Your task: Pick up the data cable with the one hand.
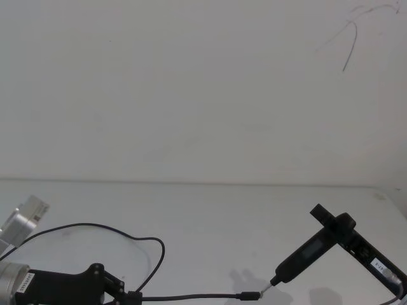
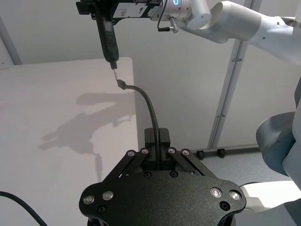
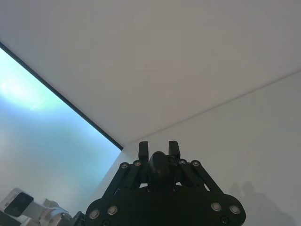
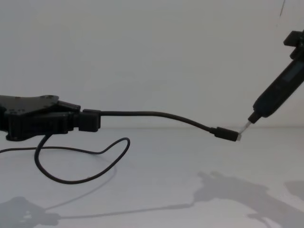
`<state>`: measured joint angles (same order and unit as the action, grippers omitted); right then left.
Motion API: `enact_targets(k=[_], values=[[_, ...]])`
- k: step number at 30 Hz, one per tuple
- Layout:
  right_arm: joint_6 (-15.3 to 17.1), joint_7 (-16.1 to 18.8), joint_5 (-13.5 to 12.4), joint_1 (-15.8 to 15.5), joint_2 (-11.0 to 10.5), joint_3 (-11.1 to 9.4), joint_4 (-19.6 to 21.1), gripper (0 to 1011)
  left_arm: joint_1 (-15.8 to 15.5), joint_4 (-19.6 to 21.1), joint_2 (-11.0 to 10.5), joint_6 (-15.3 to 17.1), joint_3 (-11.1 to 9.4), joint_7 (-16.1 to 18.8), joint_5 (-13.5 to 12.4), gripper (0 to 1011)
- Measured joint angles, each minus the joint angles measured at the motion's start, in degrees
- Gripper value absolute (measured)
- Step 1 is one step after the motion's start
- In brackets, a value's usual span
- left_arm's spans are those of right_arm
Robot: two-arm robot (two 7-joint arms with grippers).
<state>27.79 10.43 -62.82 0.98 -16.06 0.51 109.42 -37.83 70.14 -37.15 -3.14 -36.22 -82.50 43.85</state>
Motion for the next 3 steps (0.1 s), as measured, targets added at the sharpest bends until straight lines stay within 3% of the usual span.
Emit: enact_targets(k=[3], values=[[0.02, 0.06, -0.02, -0.04, -0.19, 0.05, 0.02, 251, 0.00, 0.00, 0.00, 0.00, 0.00, 0.00, 0.00, 48]])
